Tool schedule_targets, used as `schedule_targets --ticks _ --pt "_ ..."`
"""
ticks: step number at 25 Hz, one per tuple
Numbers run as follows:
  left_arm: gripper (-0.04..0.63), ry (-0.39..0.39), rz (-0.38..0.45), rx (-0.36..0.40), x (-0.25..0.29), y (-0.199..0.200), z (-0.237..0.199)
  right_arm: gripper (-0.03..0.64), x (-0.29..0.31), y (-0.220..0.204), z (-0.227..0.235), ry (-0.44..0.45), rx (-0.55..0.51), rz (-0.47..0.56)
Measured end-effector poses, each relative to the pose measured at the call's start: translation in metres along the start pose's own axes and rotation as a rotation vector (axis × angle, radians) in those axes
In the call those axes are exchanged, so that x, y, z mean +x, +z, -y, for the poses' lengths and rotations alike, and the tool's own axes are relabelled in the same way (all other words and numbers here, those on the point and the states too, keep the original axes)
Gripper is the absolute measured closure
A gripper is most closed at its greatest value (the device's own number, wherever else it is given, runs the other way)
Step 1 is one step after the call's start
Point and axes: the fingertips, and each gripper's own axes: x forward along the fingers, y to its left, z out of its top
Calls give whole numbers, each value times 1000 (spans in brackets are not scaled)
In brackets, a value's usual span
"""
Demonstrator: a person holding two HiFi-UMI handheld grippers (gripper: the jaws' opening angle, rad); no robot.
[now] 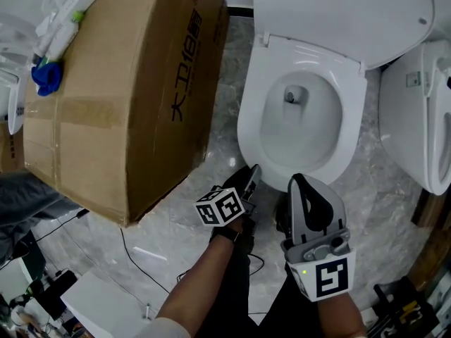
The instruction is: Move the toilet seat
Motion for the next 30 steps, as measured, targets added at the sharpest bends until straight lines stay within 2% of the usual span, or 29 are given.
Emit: schedule_targets --ticks 5,12,18,26,30 --pt "486 -10 -13 21 -15 9 21 604 -11 18 3 -28 -1 -14" --pt "485 -27 -25 12 -45 29 65 604 -31 71 -4 -61 -1 -4" --pt "485 -77 -18 12 -67 56 111 604 -52 118 -6 -57 -67 15" --pt "466 -147 -11 23 -82 102 178 604 -56 183 -3 -76 -68 46" --pt "462 -172 13 -12 -85 124 202 604 -56 214 3 -81 -75 71"
